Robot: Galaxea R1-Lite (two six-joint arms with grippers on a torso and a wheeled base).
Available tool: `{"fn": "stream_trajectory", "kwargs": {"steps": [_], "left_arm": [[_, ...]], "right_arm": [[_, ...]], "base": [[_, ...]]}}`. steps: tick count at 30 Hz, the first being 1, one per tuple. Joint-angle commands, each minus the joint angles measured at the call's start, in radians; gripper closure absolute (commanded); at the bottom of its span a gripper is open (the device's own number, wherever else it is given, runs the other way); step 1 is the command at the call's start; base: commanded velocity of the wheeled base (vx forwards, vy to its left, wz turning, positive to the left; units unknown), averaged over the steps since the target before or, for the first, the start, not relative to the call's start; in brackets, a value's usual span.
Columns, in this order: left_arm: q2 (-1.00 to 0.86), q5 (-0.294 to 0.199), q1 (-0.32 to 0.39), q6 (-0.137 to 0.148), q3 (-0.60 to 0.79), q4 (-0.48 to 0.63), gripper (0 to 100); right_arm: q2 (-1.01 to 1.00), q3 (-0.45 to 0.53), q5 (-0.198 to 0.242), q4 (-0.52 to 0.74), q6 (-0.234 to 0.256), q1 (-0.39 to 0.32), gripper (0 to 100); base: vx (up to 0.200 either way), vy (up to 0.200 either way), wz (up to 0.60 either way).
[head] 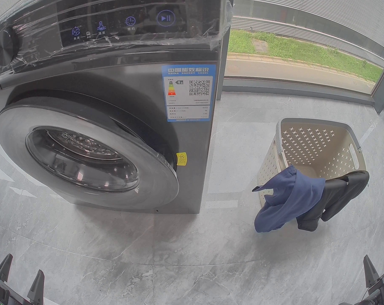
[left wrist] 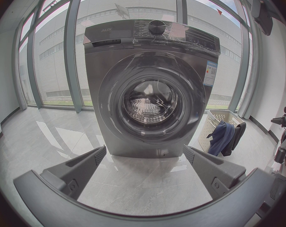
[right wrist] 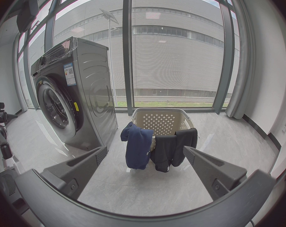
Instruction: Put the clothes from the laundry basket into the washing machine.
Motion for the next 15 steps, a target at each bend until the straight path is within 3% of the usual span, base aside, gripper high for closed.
{"fn": "stream_trajectory", "kwargs": {"steps": [1,7,15], "left_arm": [[-0.015,0.0,0.0,-0.001,0.016,0.0,0],[-0.015,0.0,0.0,-0.001,0.016,0.0,0],[-0.015,0.0,0.0,-0.001,0.016,0.0,0]], "right_arm": [[-0.016,0.018,0.0,0.0,-0.001,0.001,0],[-0.016,0.018,0.0,0.0,-0.001,0.001,0],[-0.016,0.018,0.0,0.0,-0.001,0.001,0]], "base": [[0.0,0.0,0.0],[0.0,0.0,0.0],[0.0,0.2,0.0]]}}
